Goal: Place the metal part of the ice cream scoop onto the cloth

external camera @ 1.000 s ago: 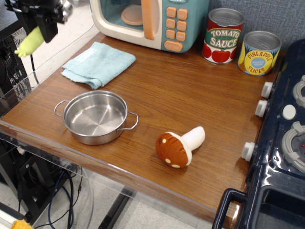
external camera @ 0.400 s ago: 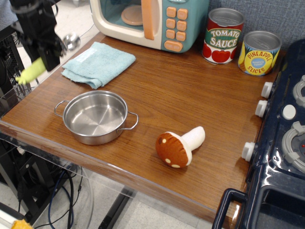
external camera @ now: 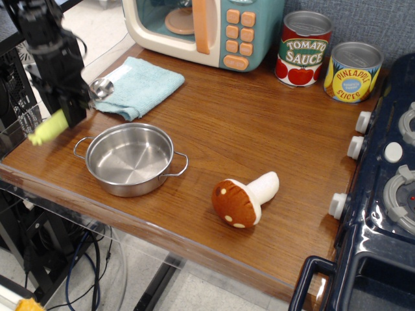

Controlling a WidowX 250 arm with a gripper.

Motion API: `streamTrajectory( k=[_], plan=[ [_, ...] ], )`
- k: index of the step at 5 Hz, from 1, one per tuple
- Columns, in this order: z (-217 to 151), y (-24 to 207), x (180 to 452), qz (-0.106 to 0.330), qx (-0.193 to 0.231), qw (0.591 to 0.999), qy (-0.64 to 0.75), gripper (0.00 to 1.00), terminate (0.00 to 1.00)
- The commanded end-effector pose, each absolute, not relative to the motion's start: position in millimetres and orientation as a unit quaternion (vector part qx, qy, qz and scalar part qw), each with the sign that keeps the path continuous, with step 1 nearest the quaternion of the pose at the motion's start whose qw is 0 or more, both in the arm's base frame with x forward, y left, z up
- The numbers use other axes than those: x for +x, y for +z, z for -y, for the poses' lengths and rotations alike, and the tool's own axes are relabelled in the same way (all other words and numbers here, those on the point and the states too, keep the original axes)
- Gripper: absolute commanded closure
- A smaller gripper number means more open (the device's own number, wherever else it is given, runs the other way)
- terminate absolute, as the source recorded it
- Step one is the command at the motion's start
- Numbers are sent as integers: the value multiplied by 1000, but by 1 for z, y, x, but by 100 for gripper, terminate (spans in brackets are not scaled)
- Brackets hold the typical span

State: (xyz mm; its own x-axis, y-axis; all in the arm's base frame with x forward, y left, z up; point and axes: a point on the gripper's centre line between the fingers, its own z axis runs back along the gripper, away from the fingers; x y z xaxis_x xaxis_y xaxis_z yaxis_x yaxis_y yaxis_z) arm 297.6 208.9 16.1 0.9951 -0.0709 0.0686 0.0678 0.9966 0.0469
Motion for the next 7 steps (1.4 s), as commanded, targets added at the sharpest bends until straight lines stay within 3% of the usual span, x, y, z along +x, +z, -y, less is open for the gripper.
streamTrajectory(
  k=[1, 4, 6, 7],
  plan=[
    [-199, 34, 322, 31, 58, 998, -8, 0, 0],
    [-202, 63, 324, 59, 72, 996, 12, 0, 0],
    [-210, 118, 327, 101, 92, 990, 46, 0, 0],
    [-210, 118, 327, 101, 92, 990, 46, 0, 0]
  ],
)
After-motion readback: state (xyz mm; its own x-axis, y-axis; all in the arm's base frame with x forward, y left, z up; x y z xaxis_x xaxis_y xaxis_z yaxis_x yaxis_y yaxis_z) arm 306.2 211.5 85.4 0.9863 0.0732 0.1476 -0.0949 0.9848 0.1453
